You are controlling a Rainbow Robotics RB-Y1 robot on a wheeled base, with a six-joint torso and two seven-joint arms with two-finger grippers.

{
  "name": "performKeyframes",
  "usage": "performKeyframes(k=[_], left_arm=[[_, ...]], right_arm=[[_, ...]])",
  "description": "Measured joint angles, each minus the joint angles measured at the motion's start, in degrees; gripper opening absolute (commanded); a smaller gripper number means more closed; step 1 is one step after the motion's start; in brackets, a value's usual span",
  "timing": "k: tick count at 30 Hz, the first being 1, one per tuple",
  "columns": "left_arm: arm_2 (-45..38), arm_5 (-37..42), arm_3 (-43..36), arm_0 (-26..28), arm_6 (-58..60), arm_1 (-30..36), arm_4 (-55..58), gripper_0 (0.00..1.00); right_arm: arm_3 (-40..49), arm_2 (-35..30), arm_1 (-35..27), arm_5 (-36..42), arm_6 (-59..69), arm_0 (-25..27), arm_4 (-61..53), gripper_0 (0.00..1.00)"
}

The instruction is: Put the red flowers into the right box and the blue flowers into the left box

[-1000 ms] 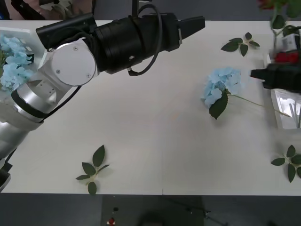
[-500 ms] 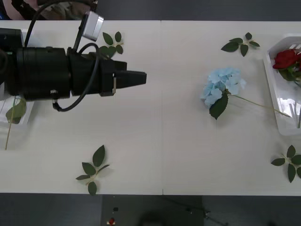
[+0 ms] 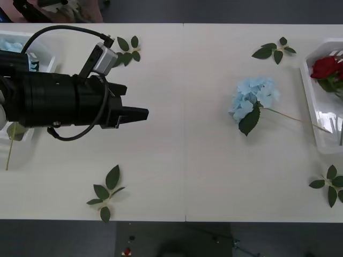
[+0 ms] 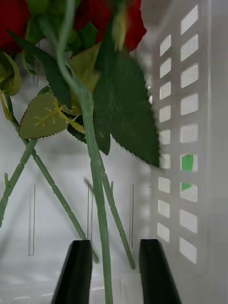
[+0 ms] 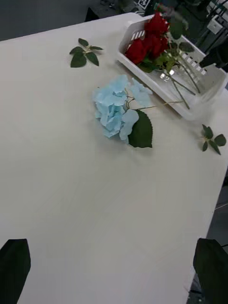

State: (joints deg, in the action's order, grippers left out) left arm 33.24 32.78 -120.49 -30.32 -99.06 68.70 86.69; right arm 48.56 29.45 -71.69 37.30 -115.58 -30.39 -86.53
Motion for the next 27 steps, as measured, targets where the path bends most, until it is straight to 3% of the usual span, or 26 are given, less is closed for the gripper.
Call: performKeyframes(k=[5,7,10,13,20,23,27], left_arm=[[-9.2,15.8,1.1,1.0,-0.1,-5.6,-4.3,1.0],[-15.2,17.6,1.1,3.0,-0.4,-9.0,-4.5,1.0],[-19.7,16.9,1.1,5.8,-5.2,-12.1,-4.5,1.0],[-18.6,14.4,1.1,7.2,-10.8,-12.2,-4.3,1.0],[-15.9,11.2,1.1,7.3,-11.1,-12.0,-1.8,1.0],[-15.9,9.0,1.1,7.3,-11.1,-12.0,-0.6,1.0],[-15.9,7.3,1.1,7.3,-11.1,-12.0,-0.6,1.0]], right_arm=[[0.8,0.0,0.0,0.0,0.0,0.0,0.0,0.73],[1.9,0.0,0.0,0.0,0.0,0.0,0.0,0.74],[6.0,0.0,-0.4,1.0,0.0,0.0,0.0,0.74],[14.7,0.0,-2.0,3.8,0.0,0.0,0.0,0.74],[35.2,0.4,-5.9,6.7,2.7,0.1,3.7,0.74],[40.6,3.4,-6.4,5.7,11.3,-0.4,9.6,0.74],[43.4,12.6,-6.3,5.6,17.0,-4.9,20.2,0.74]])
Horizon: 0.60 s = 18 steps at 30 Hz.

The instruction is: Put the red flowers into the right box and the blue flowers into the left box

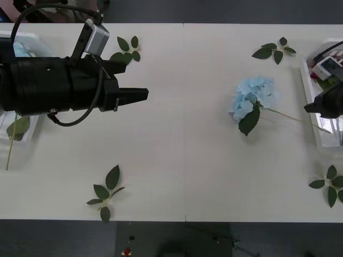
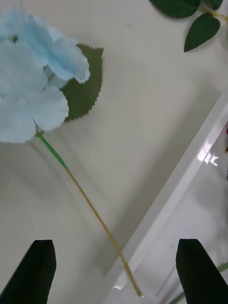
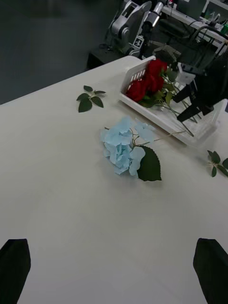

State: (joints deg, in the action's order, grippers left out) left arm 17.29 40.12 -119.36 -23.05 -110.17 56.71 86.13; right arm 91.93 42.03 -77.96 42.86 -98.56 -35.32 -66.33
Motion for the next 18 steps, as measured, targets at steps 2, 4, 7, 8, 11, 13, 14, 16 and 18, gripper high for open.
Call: performKeyframes(k=[2,4,7,8,11,13,14,16,18], left_arm=[[0.0,-0.2,0.0,0.0,0.0,0.0,0.0,1.0],[0.0,-0.2,0.0,0.0,0.0,0.0,0.0,1.0],[0.0,-0.2,0.0,0.0,0.0,0.0,0.0,1.0],[0.0,-0.2,0.0,0.0,0.0,0.0,0.0,1.0],[0.0,-0.2,0.0,0.0,-0.2,0.0,0.0,1.0],[0.0,-0.2,0.0,0.0,-1.0,0.0,0.0,1.0],[0.0,-0.2,0.0,0.0,-1.6,0.0,0.0,1.0],[0.0,-0.2,0.0,0.0,-2.4,0.0,0.0,1.0],[0.0,-0.2,0.0,0.0,-2.9,0.0,0.0,1.0]], right_arm=[[0.2,5.7,0.5,0.0,1.1,-3.3,6.6,0.74],[-0.3,9.8,2.1,0.0,4.0,-5.7,9.8,0.74],[-2.1,11.6,6.6,0.0,10.4,-6.4,17.1,0.73],[-2.8,11.3,8.2,0.0,11.7,-6.3,19.1,0.73],[-4.8,9.7,12.2,0.0,12.2,-5.5,20.0,0.72],[-6.2,8.9,14.4,0.0,12.2,-5.1,21.0,0.71],[-6.9,8.9,15.3,0.0,12.2,-5.0,22.0,0.71],[-8.1,8.9,16.6,0.0,12.2,-5.0,23.2,0.7],[-9.2,8.9,17.6,0.0,12.2,-5.0,23.7,0.7]])
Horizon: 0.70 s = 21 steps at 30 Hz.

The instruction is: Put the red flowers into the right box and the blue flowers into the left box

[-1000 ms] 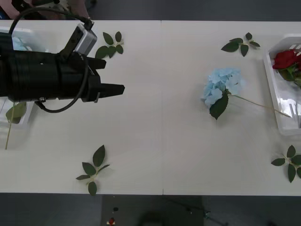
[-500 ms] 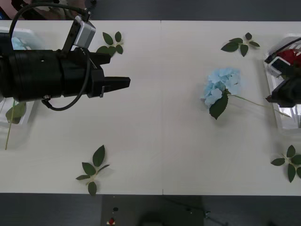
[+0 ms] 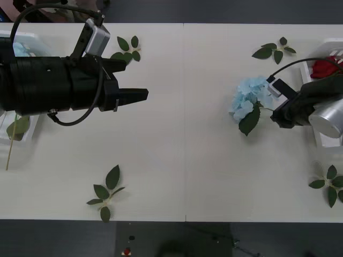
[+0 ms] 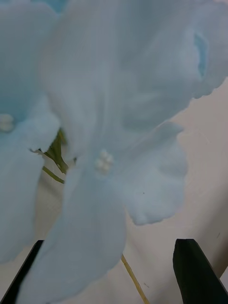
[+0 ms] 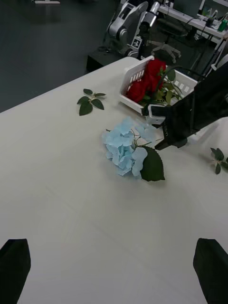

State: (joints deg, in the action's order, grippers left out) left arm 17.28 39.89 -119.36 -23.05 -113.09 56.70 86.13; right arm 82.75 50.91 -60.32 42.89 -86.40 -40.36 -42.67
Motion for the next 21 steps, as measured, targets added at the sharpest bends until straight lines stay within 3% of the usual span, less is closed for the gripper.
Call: performKeyframes(k=[9,13,14,16,17,19,21], left_arm=[[0.0,0.0,0.0,0.1,-1.0,-0.4,1.4,1.0],[0.0,1.0,1.6,0.1,-8.9,-0.4,5.8,1.0],[0.0,1.2,2.6,0.1,-11.4,-0.4,8.1,1.0],[0.0,1.3,4.4,0.2,-15.2,-0.4,10.5,1.0],[0.0,1.8,5.4,0.2,-16.6,-0.4,11.5,1.0],[0.0,2.8,7.4,0.2,-19.5,-0.4,14.4,1.0],[0.0,3.9,9.1,0.2,-23.7,-0.4,17.9,1.0]], right_arm=[[-5.3,0.0,4.3,0.0,0.0,-0.1,3.5,0.69],[-7.9,0.0,6.7,0.0,-0.1,-0.2,4.2,0.6],[-8.4,0.0,7.2,0.0,-0.1,-0.3,4.2,0.55],[-9.6,0.0,8.2,0.0,-0.1,-0.7,4.2,0.33],[-10.2,0.0,8.7,-0.1,-0.2,-1.0,4.2,0.26],[-11.3,0.0,9.5,-0.3,-0.3,-1.6,4.2,0.0],[-12.2,0.0,10.3,-0.6,-0.3,-2.2,4.2,0.0]])
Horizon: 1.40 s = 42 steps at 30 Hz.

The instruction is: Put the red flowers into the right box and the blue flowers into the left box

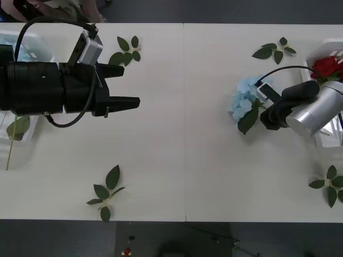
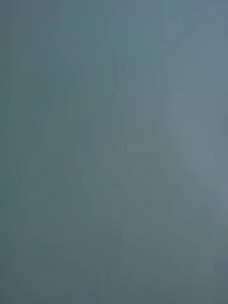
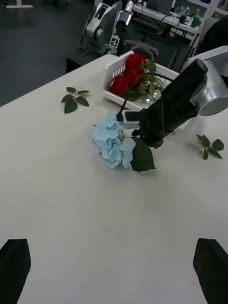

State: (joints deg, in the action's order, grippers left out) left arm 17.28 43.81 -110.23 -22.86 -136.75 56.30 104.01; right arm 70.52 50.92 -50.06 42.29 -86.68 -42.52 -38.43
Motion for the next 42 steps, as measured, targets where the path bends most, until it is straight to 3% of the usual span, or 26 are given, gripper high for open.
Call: performKeyframes(k=[10,17,20,27,30,32,37,42], left_arm=[[0.0,5.6,6.2,0.0,-15.5,0.0,12.2,1.0],[0.0,6.0,6.5,0.0,-16.2,0.0,12.4,1.0],[0.0,6.0,6.5,0.0,-16.2,0.0,12.4,1.0],[0.0,6.0,6.4,0.0,-16.2,0.0,13.9,1.0],[0.0,5.9,6.5,0.0,-16.2,-0.9,13.9,1.0],[0.0,5.4,7.0,0.0,-16.2,-2.9,13.8,1.0],[0.0,5.4,11.8,-0.2,-16.2,-10.7,13.4,1.0],[0.1,5.4,16.8,-2.1,-16.2,-17.3,14.7,1.0]], right_arm=[[-0.6,0.0,0.2,-1.2,-0.1,-0.6,-1.2,0.0],[4.8,-0.7,-4.3,-6.8,-3.0,-0.5,-16.2,0.0],[11.9,-5.1,-7.4,-7.6,-4.0,1.2,-24.0,0.0],[24.7,-22.6,-8.8,-7.6,-4.0,8.2,-42.9,0.0],[25.1,-24.4,-8.8,-9.6,-4.0,7.9,-58.9,0.0],[25.6,-24.3,-8.8,-11.1,-5.0,7.2,-63.5,0.0],[27.1,-25.3,-8.7,-8.9,-19.1,6.5,-77.4,0.0],[25.5,-30.5,-5.0,0.3,-24.7,6.4,-78.9,0.0]])
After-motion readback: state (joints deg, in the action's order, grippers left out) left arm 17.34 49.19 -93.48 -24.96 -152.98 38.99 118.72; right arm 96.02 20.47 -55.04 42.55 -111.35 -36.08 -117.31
